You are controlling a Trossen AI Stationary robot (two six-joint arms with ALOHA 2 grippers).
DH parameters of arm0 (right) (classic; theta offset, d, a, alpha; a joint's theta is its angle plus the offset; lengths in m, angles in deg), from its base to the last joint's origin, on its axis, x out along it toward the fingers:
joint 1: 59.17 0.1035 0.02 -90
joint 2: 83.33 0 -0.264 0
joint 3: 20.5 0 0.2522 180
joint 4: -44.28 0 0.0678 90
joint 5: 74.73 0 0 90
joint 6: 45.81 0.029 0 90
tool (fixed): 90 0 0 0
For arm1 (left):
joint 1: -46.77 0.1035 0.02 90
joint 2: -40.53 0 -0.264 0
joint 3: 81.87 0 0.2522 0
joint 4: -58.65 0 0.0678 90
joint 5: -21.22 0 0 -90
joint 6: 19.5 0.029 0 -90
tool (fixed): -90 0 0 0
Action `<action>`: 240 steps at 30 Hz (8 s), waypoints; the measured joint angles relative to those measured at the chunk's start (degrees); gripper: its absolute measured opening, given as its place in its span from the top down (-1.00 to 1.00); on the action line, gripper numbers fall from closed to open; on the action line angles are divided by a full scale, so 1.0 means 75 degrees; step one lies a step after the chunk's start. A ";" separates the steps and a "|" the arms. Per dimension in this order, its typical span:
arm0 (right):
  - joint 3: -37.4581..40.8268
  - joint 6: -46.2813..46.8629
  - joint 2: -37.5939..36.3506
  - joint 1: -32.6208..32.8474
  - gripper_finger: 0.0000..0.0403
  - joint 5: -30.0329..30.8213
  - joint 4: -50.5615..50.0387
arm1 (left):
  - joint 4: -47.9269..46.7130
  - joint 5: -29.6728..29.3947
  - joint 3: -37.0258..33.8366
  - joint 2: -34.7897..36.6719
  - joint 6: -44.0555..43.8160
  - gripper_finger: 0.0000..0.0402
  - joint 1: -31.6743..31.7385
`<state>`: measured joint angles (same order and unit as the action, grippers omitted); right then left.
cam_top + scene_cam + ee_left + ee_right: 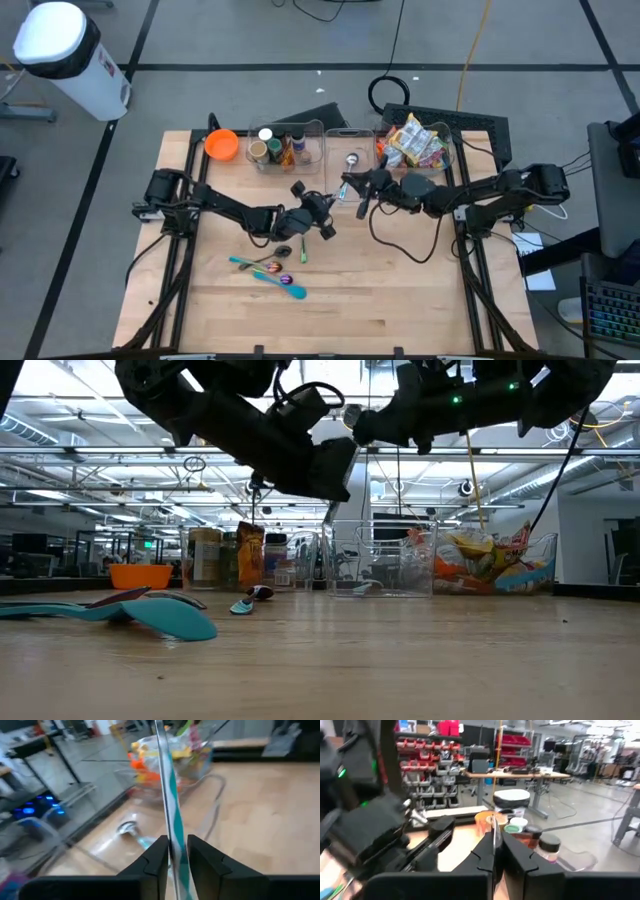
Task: Pick & Place Food Item
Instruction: Put the blue pattern spoon into the center transparent bin, then put the top purple spoon into the center transparent bin
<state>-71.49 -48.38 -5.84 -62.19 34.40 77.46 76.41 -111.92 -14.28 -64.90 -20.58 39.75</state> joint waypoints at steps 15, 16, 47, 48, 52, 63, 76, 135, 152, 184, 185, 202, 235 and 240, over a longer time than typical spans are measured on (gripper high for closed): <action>-0.0003 -0.0035 -0.0020 -0.0004 0.99 0.0056 -0.0067 | -0.1278 0.1402 0.0003 0.1975 -0.0676 -0.09 -0.0197; -0.0003 -0.0037 -0.0023 0.0000 0.99 0.0039 -0.0059 | -0.1425 0.1400 0.0003 0.2178 -0.0636 -0.09 -0.0220; -0.0787 -0.0358 -0.0389 -0.3617 0.99 -0.3911 -0.3891 | -0.5812 0.1819 0.0009 0.4581 -0.0126 -0.05 0.0002; -0.0787 -0.0355 -0.0390 -0.3706 0.99 -0.4144 -0.4069 | -0.5806 0.1822 0.0006 0.4581 -0.0126 -0.05 0.0002; -0.0787 -0.0470 -0.0382 -0.3780 0.98 -0.4389 -0.4656 | -0.5802 0.1819 0.0006 0.4584 -0.0123 -0.05 0.0005; -0.0529 -0.0778 -0.0382 -0.3685 0.97 -0.4382 -0.4930 | -0.5842 0.1819 0.0006 0.4584 -0.0132 -0.05 0.0005; -0.0041 -0.0782 -0.0384 -0.3685 0.85 -0.4360 -0.3750 | -0.5837 0.1813 0.0006 0.4584 -0.0126 -0.05 0.0005; -0.0012 -0.1128 -0.0609 0.1759 -0.25 -0.2304 -0.2005 | -0.4854 0.2021 0.0000 0.4587 -0.2255 -0.05 -0.0017; -0.0012 -0.1138 -0.0603 0.1756 -0.25 -0.2321 -0.2139 | -0.6116 0.4369 0.0000 0.3456 -0.2568 -0.05 -0.0170; -0.0012 -0.0973 -0.0603 0.1750 -0.25 -0.2321 -0.2168 | -0.8007 0.3662 0.0003 0.2070 -0.8825 -0.05 -0.0298; -0.0012 -0.0973 -0.0603 0.1750 -0.25 -0.2321 -0.2156 | -0.7979 0.3643 0.0003 0.2022 -0.8822 -0.05 -0.0298; -0.0015 -0.0973 -0.0603 0.1750 -0.25 -0.2306 -0.2052 | -0.6149 0.3743 0.0009 0.0418 -0.8242 -0.05 0.0240; -0.0015 -0.0973 -0.0603 0.1750 -0.25 -0.2294 -0.2060 | -0.6590 0.3935 0.0019 0.0122 -0.7698 0.93 0.0347; -0.0015 -0.0973 -0.0603 0.1750 -0.25 -0.2292 -0.2060 | -0.6581 0.3990 0.0003 0.0210 -0.7377 0.95 0.0346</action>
<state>-71.60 -55.68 -10.36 -49.06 17.21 62.00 27.05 -82.00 -14.26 -63.32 -75.91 42.34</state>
